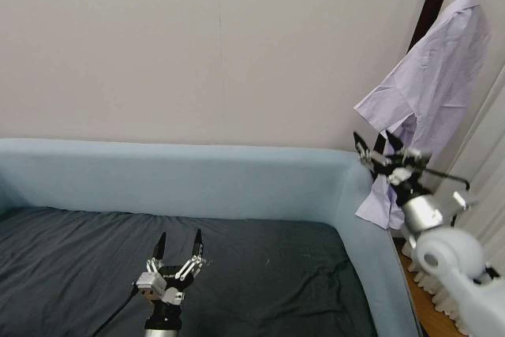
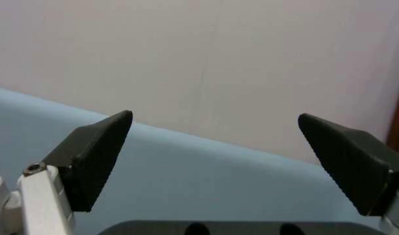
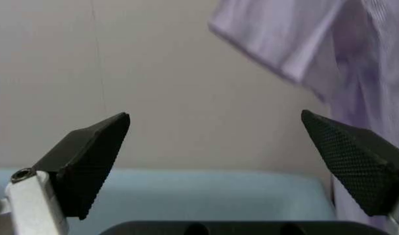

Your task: Pick up the clothes from the sofa and hang them on the clothes hanger.

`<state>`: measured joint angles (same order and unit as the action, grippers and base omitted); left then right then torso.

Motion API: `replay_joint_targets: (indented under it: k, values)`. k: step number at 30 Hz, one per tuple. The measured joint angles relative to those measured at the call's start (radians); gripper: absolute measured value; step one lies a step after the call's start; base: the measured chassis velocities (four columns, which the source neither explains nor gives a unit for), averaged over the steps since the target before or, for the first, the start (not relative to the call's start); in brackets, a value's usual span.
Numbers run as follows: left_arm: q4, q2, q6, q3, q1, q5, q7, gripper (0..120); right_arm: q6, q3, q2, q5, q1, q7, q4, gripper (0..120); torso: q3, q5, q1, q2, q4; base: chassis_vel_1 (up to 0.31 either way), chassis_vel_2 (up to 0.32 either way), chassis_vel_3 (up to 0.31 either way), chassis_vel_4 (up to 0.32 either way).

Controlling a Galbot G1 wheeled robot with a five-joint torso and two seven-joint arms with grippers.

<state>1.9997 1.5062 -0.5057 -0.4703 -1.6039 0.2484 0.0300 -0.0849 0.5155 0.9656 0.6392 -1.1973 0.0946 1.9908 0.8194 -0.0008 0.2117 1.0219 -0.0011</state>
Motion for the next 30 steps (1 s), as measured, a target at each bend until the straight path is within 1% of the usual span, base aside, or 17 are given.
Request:
replay_joint_targets:
  k: [1,2,3,4,7,8,12,13,14,17,30]
  values:
    - [-0.003,0.008,0.006,-0.015,-0.01,-0.06,-0.039,100,0.006,0.024,0.043,-0.067,-0.075,-0.016,0.013,100,0.0,0.0005,0.0,0.0,-0.0005,0.0,0.0,0.0,0.0]
    - [-0.007,0.011,0.019,-0.019,-0.019,-0.102,-0.082,100,-0.001,0.043,0.092,-0.139,-0.148,-0.04,0.024,100,0.0,0.0002,0.0,0.0,-0.0003,0.0,0.0,0.0,0.0]
    - [-0.007,0.011,0.019,-0.019,-0.019,-0.102,-0.082,100,-0.001,0.043,0.092,-0.139,-0.148,-0.04,0.024,100,0.0,0.0002,0.0,0.0,-0.0003,0.0,0.0,0.0,0.0]
    - [-0.01,0.013,0.029,-0.013,-0.027,-0.12,-0.117,100,-0.014,0.051,0.133,-0.197,-0.202,-0.05,0.034,100,0.0,0.0002,0.0,0.0,-0.0005,0.0,0.0,0.0,0.0]
    - [-0.011,0.018,0.048,0.006,-0.042,-0.141,-0.155,100,-0.032,0.056,0.218,-0.309,-0.289,-0.052,0.065,100,0.0,-0.0002,0.0,0.0,0.0,0.0,0.0,0.0,0.0]
    - [-0.011,0.018,0.048,0.006,-0.042,-0.141,-0.155,100,-0.032,0.056,0.218,-0.309,-0.289,-0.052,0.065,100,0.0,-0.0002,0.0,0.0,0.0,0.0,0.0,0.0,0.0]
    - [0.034,0.018,0.095,0.031,-0.054,-0.146,-0.193,100,-0.068,0.055,0.31,-0.429,-0.341,-0.033,0.085,100,0.0,-0.0001,0.0,0.0,0.0001,0.0,0.0,0.0,0.0]
    - [0.034,0.018,0.095,0.031,-0.054,-0.146,-0.193,100,-0.068,0.055,0.31,-0.429,-0.341,-0.033,0.085,100,0.0,-0.0001,0.0,0.0,0.0001,0.0,0.0,0.0,0.0]
    - [0.058,0.018,0.12,0.033,-0.063,-0.151,-0.194,100,-0.081,0.06,0.337,-0.457,-0.361,-0.036,0.091,100,0.0,0.0001,0.0,0.0,-0.0001,0.0,0.0,0.0,0.0]
    - [0.072,0.017,0.137,0.034,-0.068,-0.153,-0.189,100,-0.088,0.063,0.35,-0.47,-0.368,-0.039,0.093,100,0.0,0.0,0.0,0.0,0.0,0.0,0.0,0.0,0.0]
    - [0.073,0.016,0.138,0.034,-0.067,-0.15,-0.184,100,-0.089,0.06,0.345,-0.463,-0.359,-0.039,0.091,100,0.0,0.0002,0.0,0.0,0.0,0.0,0.0,0.0,0.0]
